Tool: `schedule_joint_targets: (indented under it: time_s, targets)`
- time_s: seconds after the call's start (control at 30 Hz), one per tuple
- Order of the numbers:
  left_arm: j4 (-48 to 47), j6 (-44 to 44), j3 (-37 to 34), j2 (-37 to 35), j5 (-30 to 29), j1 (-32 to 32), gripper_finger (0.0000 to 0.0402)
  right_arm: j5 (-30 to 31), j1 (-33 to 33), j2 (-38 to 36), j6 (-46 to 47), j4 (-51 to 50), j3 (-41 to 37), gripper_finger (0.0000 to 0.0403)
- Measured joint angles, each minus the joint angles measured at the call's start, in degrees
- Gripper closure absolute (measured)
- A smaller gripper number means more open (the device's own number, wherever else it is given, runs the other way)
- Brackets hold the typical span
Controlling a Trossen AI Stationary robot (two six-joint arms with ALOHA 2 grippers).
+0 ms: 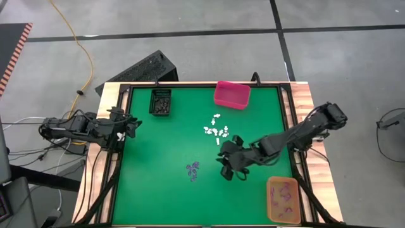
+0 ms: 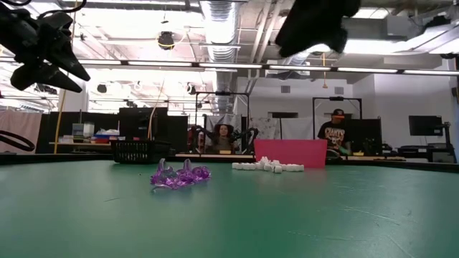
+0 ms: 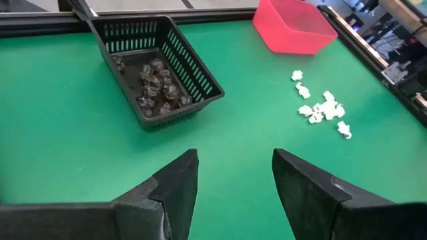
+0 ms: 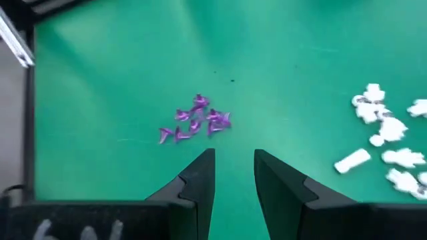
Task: Sort Halloween decoration
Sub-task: Put the pink witch hat toy into the orange bin
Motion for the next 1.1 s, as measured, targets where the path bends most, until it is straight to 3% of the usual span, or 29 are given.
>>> schedule_joint_targets:
  time_s: [0.33,0.6,1.1]
  targets:
    - [0.0,1.5,0.0,0.0,-0.5,0.0,0.0219,-3.1,-2.0,13.0,-7.0,16.8,0.0,0.0269]
    - [0.0,1.5,0.0,0.0,-0.9,0.0,0.0219,-3.3,-2.2,21.2,-8.3,23.7,0.1,0.0268]
    - [-0.4,1.4,0.0,0.0,-1.8,0.0,0.0219,-7.9,-5.9,25.9,-12.7,31.6,0.2,0.0224]
